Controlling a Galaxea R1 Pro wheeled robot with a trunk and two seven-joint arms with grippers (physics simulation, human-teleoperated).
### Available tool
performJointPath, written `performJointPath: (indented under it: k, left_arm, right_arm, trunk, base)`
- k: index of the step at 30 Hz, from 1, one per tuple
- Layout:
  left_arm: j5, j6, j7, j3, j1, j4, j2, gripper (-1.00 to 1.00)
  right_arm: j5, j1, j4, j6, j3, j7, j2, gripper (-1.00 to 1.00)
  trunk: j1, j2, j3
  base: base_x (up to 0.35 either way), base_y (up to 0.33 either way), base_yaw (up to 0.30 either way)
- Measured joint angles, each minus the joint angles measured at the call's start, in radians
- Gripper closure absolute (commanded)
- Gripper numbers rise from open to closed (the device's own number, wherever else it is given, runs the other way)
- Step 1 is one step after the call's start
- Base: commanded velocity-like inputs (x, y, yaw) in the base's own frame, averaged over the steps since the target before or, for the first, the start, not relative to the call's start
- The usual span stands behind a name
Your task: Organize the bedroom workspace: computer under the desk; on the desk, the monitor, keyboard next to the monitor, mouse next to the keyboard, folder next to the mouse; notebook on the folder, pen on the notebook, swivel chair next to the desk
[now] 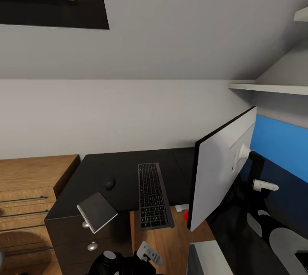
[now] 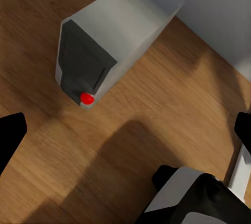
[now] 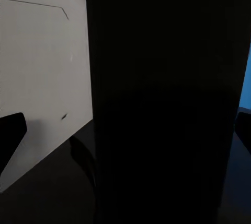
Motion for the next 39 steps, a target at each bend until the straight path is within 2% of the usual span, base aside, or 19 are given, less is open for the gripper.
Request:
performJointPath:
  k: [7, 8, 11, 39]
  left_arm:
    - [0.0, 0.001, 0.0, 0.0, 0.0, 0.0, -0.002, -1.0]
    - [0.0, 0.001, 0.0, 0.0, 0.0, 0.0, -0.002, -1.0]
    - [-0.001, 0.001, 0.0, 0.0, 0.0, 0.0, -0.003, -1.0]
    - [-0.002, 0.0, 0.0, 0.0, 0.0, 0.012, -0.005, -1.0]
  right_arm:
    - [0.0, 0.0, 0.0, 0.0, 0.0, 0.0, 0.0, -1.0]
    - [0.0, 0.0, 0.0, 0.0, 0.0, 0.0, 0.0, 1.0]
    - [-0.007, 0.0, 0.0, -0.001, -0.01, -0.003, -0.001, 1.0]
    - [0.001, 0.0, 0.0, -0.005, 0.007, 0.003, 0.001, 1.0]
  trunk:
    - [0.0, 0.0, 0.0]
    - [0.0, 0.0, 0.0]
    - [0.0, 0.0, 0.0]
    - [0.0, 0.0, 0.0]
  base:
    - [0.002, 0.0, 0.0]
    - [0.0, 0.0, 0.0]
    - [0.0, 0.0, 0.0]
    - [0.0, 0.0, 0.0]
